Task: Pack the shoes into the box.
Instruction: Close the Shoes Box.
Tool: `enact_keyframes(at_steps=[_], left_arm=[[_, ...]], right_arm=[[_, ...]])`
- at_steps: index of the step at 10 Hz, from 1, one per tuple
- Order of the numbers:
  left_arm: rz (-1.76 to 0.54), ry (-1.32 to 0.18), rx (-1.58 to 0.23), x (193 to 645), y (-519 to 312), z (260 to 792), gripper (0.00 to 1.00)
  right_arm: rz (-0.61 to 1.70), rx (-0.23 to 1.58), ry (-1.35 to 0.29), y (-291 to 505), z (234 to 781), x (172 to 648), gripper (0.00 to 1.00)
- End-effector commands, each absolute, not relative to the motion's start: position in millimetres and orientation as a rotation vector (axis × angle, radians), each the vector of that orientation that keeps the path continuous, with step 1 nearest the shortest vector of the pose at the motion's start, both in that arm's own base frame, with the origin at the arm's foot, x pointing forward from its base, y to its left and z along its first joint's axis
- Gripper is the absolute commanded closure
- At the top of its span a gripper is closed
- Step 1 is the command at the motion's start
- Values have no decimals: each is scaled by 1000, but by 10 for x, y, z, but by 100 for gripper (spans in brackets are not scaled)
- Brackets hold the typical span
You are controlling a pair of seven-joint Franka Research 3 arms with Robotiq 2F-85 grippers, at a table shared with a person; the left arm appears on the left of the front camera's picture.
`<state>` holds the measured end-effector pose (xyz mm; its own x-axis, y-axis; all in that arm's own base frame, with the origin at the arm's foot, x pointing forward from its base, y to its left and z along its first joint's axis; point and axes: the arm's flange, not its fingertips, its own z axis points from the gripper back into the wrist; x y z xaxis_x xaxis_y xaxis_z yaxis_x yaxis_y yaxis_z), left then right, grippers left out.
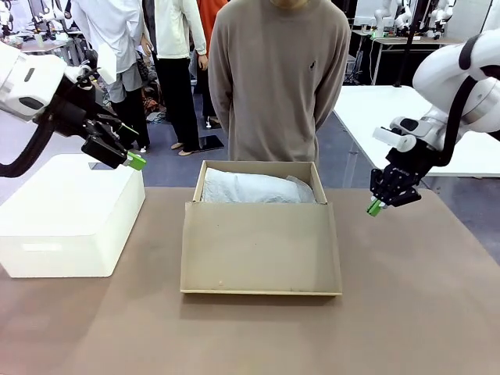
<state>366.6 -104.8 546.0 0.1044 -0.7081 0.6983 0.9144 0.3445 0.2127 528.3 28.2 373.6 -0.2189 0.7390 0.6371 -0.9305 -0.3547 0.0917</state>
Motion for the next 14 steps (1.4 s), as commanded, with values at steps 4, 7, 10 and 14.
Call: enact_keyframes(at_steps=[4, 7, 10, 14], left_arm=[[-1240, -835, -321, 3679, -1029, 5452, 0], [-1240, -835, -321, 3679, -1029, 5452, 0], [-1240, -835, -321, 3679, -1029, 5452, 0], [-1240, -835, -321, 3679, -1029, 5452, 0]], right_arm=[[1830, 798, -536, 373, 3188, 5261, 100], [1804, 852, -540, 458, 2904, 5239, 100], [1734, 886, -594, 542, 2776, 5210, 100], [1691, 916, -603, 585, 2701, 5191, 100]])
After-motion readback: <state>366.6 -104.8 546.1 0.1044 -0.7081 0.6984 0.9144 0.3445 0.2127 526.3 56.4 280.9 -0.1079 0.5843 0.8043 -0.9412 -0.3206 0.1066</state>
